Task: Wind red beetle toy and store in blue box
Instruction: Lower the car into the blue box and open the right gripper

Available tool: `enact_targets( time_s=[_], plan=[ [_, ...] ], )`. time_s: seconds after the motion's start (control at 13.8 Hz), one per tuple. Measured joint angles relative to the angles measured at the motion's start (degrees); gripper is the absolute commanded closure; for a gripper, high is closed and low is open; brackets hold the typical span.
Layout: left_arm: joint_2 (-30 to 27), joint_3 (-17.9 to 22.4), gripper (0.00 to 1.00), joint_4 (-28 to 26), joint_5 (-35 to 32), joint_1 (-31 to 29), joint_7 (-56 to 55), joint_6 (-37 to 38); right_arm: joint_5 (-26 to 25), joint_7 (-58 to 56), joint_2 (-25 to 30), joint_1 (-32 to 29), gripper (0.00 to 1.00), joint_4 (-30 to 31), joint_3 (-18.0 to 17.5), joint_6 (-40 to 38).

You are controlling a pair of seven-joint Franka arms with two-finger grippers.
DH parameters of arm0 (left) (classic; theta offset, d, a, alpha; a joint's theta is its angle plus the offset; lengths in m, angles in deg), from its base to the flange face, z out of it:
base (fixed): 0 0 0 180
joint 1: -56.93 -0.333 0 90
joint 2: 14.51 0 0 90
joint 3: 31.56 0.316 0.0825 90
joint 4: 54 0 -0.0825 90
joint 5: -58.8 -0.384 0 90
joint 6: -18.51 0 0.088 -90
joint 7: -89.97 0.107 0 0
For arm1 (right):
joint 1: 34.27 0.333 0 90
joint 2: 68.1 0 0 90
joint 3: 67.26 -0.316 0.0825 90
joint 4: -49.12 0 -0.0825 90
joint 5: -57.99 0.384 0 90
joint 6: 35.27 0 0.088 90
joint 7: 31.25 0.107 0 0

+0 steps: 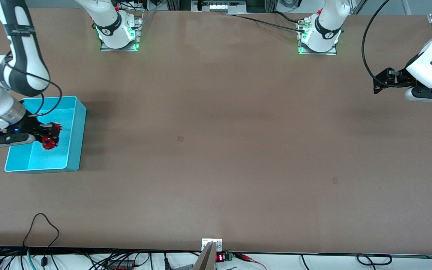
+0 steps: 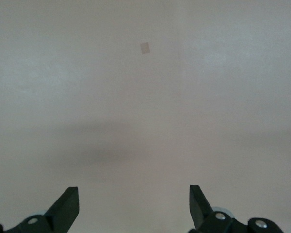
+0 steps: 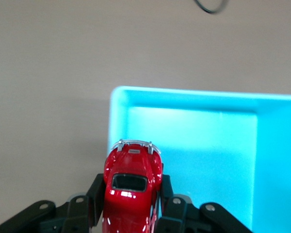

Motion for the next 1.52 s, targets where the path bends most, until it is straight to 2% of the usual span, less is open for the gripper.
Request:
enact_targets(
  time_s=[0.22, 0.58, 0.8, 0.94, 1.01, 1.16, 1.52],
  plan=[
    [0.0, 0.0, 0.0, 0.0, 0.0, 0.0, 0.0, 0.0, 0.1, -1.6, -3.2, -2.9, 0.71, 0.1, 1.0, 2.0],
    [0.0, 0.0, 0.0, 0.0, 0.0, 0.0, 0.0, 0.0, 0.6, -1.8, -9.0, -3.4, 0.71, 1.0, 1.1, 2.1],
    [0.0, 0.0, 0.0, 0.0, 0.0, 0.0, 0.0, 0.0, 4.6, -2.0, -11.8, -3.5, 0.68, 1.0, 1.2, 2.5],
    [0.0, 0.0, 0.0, 0.0, 0.0, 0.0, 0.0, 0.0, 5.4, -2.0, -13.5, -3.5, 0.6, 1.0, 1.1, 4.5],
    [0.0, 0.0, 0.0, 0.0, 0.0, 0.0, 0.0, 0.0, 5.5, -2.0, -14.4, -3.5, 0.52, 1.0, 1.1, 6.3],
    [0.0, 0.0, 0.0, 0.0, 0.0, 0.0, 0.0, 0.0, 5.7, -2.0, -15.8, -3.5, 0.0, 0.9, 1.1, 8.6],
    [0.0, 0.0, 0.0, 0.0, 0.0, 0.0, 0.0, 0.0, 6.3, -2.0, -15.2, -3.4, 0.0, 0.2, 1.1, 7.5]
  ],
)
